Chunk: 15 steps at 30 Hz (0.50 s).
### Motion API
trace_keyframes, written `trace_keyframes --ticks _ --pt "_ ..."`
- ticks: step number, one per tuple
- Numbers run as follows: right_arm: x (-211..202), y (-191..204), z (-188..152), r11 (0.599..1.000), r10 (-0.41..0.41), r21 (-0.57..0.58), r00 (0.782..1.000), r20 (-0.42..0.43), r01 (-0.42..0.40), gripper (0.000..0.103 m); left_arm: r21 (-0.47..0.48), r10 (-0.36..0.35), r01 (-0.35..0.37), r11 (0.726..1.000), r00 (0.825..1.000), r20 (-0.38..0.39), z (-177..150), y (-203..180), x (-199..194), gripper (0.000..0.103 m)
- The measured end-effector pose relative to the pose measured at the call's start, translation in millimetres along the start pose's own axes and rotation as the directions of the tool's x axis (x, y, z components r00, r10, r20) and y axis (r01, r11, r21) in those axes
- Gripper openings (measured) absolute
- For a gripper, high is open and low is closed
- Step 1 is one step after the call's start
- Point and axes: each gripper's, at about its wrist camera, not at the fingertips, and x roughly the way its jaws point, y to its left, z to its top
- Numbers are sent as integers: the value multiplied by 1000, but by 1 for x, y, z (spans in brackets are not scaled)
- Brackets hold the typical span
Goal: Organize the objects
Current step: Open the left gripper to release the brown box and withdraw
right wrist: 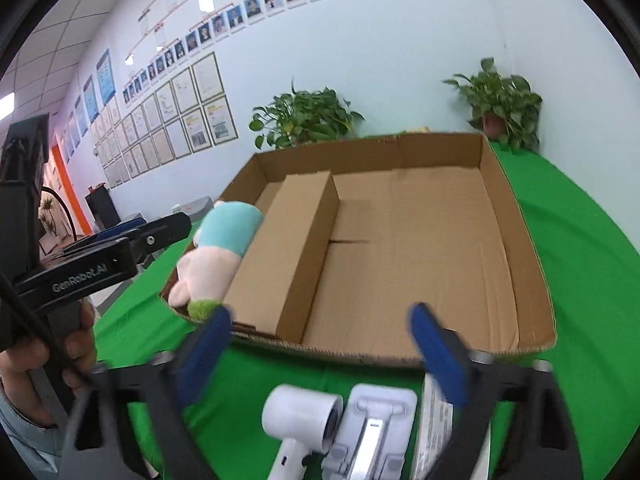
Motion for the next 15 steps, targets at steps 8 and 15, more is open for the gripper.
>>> trace_keyframes --ticks 8,15 --pt "0 1 -10 1000 -29 -1 1000 1 29 65 27 -79 79 996 996 -31 -11 -10 -3 15" --pt "-12 5 -14 999 34 -11 997 63 -34 102 -108 -140 139 984 990 3 -13 4 -10 99"
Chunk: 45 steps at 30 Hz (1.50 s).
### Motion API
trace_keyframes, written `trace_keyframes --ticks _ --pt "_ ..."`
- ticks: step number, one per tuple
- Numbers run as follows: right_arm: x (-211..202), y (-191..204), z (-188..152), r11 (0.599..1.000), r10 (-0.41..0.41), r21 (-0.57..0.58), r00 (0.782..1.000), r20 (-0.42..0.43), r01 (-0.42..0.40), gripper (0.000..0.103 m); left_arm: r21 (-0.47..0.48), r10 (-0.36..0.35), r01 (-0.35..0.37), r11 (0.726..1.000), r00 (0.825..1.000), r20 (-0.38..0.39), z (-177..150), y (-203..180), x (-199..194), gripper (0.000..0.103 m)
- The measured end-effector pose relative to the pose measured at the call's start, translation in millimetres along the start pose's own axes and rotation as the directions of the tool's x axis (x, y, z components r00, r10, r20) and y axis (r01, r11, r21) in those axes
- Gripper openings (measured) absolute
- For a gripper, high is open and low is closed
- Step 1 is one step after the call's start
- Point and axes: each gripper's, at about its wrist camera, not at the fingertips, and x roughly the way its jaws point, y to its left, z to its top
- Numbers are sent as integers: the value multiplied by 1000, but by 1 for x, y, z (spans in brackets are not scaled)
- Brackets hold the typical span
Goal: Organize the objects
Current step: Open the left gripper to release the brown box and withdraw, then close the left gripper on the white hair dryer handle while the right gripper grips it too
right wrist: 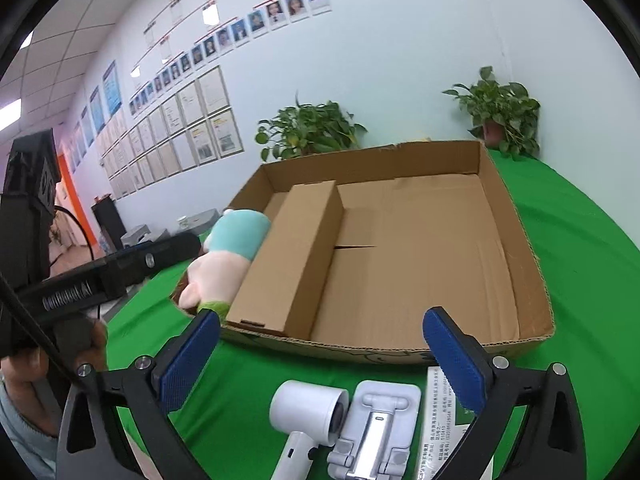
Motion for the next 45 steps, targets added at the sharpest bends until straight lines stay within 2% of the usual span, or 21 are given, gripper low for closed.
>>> trace_keyframes --ticks 3,7,11,14,15,19,21,24,27,31,34,35,40,42,43,45 --pt "-3 4 -4 1000 15 -20 1000 3 -15 102 -29 -4 4 1000 1000 -7 -1 5 0 99" --pt "-4 5 -12 996 86 -14 996 -9 -86 102 -25 -4 4 1000 1000 -22 -4 6 0 99" --pt "-6 11 -27 982 185 -28 982 -48 -186 102 -29 -37 35 999 997 -74 -14 9 6 99" --pt "-6 20 -46 965 253 -42 962 -106 -258 102 -42 -74 70 997 990 -118 -25 10 13 99" --pt "-5 24 -55 961 264 -42 955 -135 -272 102 -43 -82 77 996 987 -136 -30 10 16 99" --pt "2 27 -80 968 241 -20 951 -196 -250 101 -44 -118 111 993 970 -214 -48 8 30 99" --pt "10 27 -90 973 224 -5 945 -238 -231 94 -48 -141 133 990 958 -251 -58 7 36 99" --pt "15 31 -100 979 175 -50 944 -278 -197 83 -93 -192 172 981 931 -311 -74 8 47 98" --pt "19 34 -108 980 150 -80 939 -309 -183 74 -152 -266 225 962 892 -364 -88 7 57 98" --pt "26 38 -121 980 109 -116 930 -351 -159 66 -207 -348 286 936 849 -398 -103 3 63 98" --pt "33 36 -130 984 67 -128 921 -384 -124 52 -254 -389 305 918 818 -425 -113 -1 70 97" --pt "35 36 -131 985 58 -128 918 -391 -116 47 -260 -399 312 914 810 -430 -116 -3 72 97" --pt "39 38 -134 984 52 -136 914 -401 -116 42 -285 -444 347 894 776 -447 -123 -12 77 97" --pt "39 38 -134 984 53 -136 916 -399 -116 41 -297 -454 350 888 763 -460 -127 -14 80 93" --pt "40 37 -134 984 59 -130 914 -401 -121 41 -298 -453 348 889 758 -469 -129 -14 82 91" --pt "40 36 -132 984 70 -119 911 -406 -129 39 -295 -453 350 889 761 -464 -131 -15 81 90"
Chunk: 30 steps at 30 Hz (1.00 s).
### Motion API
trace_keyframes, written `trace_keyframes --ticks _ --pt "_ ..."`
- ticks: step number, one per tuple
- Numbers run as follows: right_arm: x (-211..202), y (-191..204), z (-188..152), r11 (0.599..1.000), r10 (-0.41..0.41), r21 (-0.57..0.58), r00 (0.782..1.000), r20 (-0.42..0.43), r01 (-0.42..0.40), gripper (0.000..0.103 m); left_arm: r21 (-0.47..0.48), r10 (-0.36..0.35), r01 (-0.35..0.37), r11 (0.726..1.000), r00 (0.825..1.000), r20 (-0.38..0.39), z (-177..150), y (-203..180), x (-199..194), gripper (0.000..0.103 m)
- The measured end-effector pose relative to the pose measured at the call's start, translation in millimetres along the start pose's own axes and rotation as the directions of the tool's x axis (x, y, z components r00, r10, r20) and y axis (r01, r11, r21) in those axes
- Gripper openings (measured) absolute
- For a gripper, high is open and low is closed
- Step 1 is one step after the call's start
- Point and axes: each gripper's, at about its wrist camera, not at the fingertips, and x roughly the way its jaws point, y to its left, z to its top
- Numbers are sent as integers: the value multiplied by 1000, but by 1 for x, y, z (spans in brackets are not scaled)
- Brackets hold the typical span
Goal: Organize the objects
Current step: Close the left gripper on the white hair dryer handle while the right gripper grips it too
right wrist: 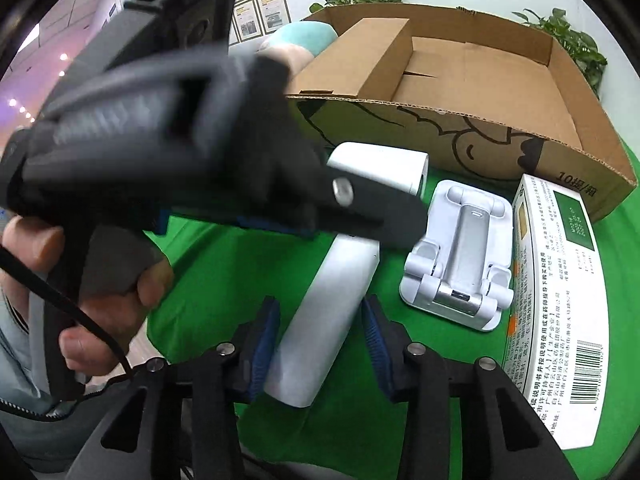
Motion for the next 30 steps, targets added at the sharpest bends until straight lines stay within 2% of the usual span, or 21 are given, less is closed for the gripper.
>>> trace_keyframes --ticks 5,8,10,13,15,16,18,21,30 --pt "-1 0 1 1000 25 5 1000 1 -25 39 4 -1 1 1000 1000 5 -4 -2 1 88" --pt "-1 -3 3 999 49 19 999 1 -49 38 14 13 -13 1000 1000 5 -7 -5 3 80" --pt "-1 -1 4 998 58 12 998 4 -58 37 21 15 -15 1000 1000 -8 -9 -7 5 68" --pt "-1 2 7 999 51 -5 999 7 -51 36 14 30 -30 999 1000 -2 -11 -6 5 63" --pt "-1 1 9 999 51 -3 999 7 -51 36 1 43 -43 999 999 -3 -11 -3 2 55" --pt "-1 0 10 999 51 -3 999 7 -51 36 -9 53 -53 999 999 -3 -11 0 1 44" --pt "-2 -1 13 999 44 -5 999 6 -44 36 -35 60 -60 998 998 -1 -11 7 0 35" --pt "-3 -1 17 999 37 -8 999 5 -37 36 -67 30 -29 997 1000 9 -13 14 -4 35" --pt "-8 -4 32 1000 21 -22 1000 7 -21 36 -71 50 -49 996 999 18 -14 9 -8 33"
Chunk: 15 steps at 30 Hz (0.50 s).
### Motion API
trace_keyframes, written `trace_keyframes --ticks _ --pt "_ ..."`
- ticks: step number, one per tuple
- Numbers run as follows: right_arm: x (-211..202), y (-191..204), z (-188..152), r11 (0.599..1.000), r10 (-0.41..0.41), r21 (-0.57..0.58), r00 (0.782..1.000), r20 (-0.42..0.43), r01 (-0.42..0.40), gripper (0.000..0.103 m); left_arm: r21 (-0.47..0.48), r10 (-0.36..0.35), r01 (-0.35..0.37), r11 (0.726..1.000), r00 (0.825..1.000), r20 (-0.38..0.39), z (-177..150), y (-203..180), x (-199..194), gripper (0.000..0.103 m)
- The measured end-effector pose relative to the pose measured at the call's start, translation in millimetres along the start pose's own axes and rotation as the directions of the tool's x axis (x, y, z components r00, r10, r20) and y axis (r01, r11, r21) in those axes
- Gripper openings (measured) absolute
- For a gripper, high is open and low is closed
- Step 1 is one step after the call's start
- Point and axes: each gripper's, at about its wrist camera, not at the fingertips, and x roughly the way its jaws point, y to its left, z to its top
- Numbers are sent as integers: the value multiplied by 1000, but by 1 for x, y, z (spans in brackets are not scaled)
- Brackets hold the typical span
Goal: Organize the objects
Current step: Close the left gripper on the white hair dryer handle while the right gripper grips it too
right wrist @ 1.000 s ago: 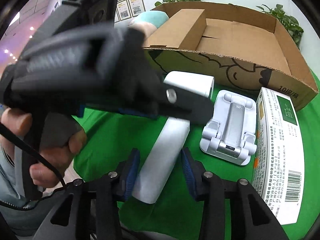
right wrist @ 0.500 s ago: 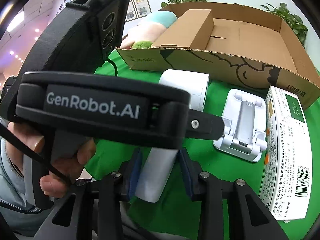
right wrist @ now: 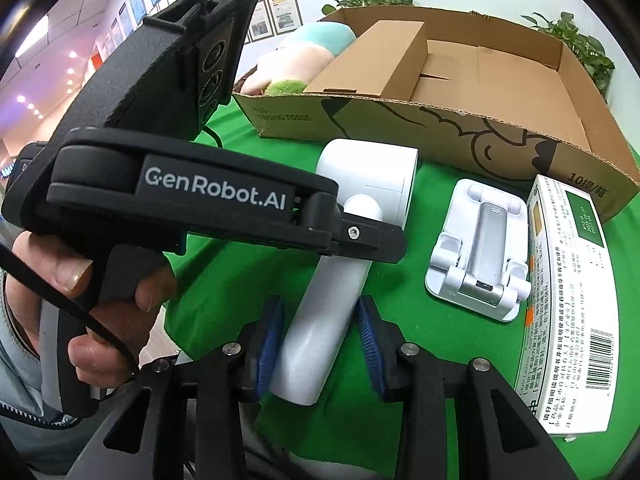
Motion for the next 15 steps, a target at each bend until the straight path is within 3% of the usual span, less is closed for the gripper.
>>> trace_keyframes --ticks 4,15 --pt "-2 8 -10 1000 0 5 1000 14 0 35 8 16 -16 1000 1000 12 1 -6 -5 32" --pt "-17 -8 7 1000 -7 25 997 71 5 30 68 28 -32 997 998 61 7 -32 -19 30"
